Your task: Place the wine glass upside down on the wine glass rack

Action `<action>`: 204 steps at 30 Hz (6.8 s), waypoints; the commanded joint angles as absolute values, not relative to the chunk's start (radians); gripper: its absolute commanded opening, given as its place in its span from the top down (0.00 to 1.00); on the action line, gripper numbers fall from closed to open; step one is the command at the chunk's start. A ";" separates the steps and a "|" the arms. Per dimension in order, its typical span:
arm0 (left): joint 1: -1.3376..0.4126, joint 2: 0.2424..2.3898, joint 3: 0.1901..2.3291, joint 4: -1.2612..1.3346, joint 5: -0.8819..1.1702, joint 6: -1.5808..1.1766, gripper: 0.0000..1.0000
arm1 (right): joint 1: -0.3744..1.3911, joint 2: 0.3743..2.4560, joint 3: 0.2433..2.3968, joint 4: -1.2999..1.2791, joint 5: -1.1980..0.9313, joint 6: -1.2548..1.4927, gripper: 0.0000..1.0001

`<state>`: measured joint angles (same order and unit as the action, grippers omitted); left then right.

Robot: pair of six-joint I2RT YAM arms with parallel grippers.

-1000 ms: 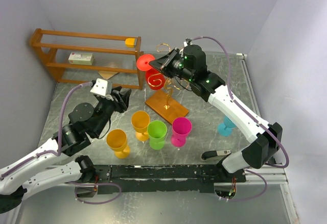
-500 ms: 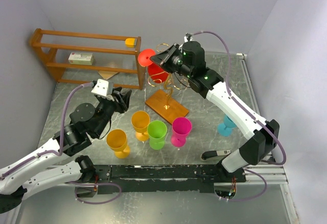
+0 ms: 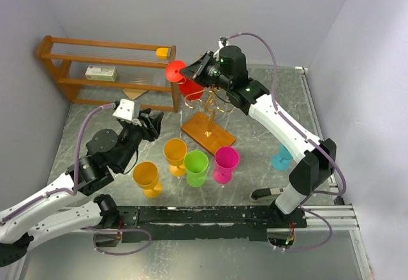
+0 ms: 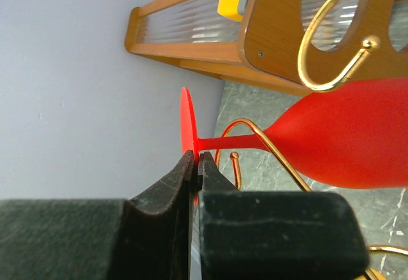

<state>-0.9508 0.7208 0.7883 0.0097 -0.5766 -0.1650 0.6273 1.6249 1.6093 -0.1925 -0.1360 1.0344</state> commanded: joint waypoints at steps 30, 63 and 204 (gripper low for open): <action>-0.947 0.709 0.801 0.039 -0.614 -0.128 0.44 | 0.623 1.570 1.618 -0.312 -0.164 0.912 0.96; -0.946 0.693 0.885 -0.222 -0.543 -0.281 0.30 | 0.611 1.446 1.586 -0.288 -0.126 0.796 0.46; -0.933 1.043 1.206 0.495 -0.019 -0.121 0.93 | 0.611 0.823 1.355 -0.273 0.206 1.165 0.41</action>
